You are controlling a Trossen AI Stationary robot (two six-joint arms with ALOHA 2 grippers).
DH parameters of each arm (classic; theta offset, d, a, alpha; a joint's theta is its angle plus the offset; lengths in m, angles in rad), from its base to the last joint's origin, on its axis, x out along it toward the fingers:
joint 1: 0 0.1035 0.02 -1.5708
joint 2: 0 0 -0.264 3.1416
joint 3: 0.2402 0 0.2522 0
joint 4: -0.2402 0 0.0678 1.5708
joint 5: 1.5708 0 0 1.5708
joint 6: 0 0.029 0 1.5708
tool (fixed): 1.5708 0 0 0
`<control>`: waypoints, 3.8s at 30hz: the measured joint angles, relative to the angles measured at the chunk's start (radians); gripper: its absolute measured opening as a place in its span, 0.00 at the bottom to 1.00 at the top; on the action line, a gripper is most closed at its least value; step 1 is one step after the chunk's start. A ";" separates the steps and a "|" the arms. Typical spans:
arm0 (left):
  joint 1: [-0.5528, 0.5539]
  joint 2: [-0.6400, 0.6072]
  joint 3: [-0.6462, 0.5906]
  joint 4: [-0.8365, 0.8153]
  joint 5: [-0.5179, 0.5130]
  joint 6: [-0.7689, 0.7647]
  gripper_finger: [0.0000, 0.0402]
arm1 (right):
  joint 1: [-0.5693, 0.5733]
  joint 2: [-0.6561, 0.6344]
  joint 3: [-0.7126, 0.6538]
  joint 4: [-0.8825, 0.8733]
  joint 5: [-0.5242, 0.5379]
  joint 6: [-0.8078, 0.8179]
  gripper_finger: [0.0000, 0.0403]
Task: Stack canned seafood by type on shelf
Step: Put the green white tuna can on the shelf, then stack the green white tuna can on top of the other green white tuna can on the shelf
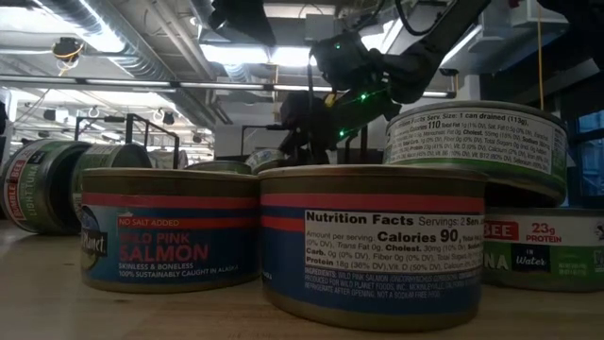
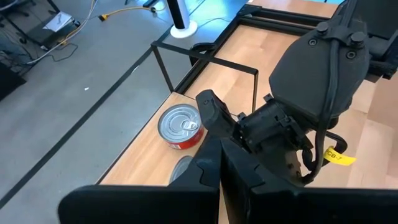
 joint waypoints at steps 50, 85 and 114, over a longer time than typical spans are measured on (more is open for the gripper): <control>0.001 0.029 -0.389 0.206 0.161 -0.253 0.00 | -0.014 0.003 -0.002 -0.012 0.087 0.074 0.64; 0.109 0.146 -0.520 0.377 0.215 -0.182 0.00 | 0.110 -0.013 0.000 0.023 0.185 0.067 0.64; 0.219 0.133 -0.520 0.507 0.207 -0.098 0.00 | 0.332 -0.015 0.077 0.006 0.616 0.066 0.64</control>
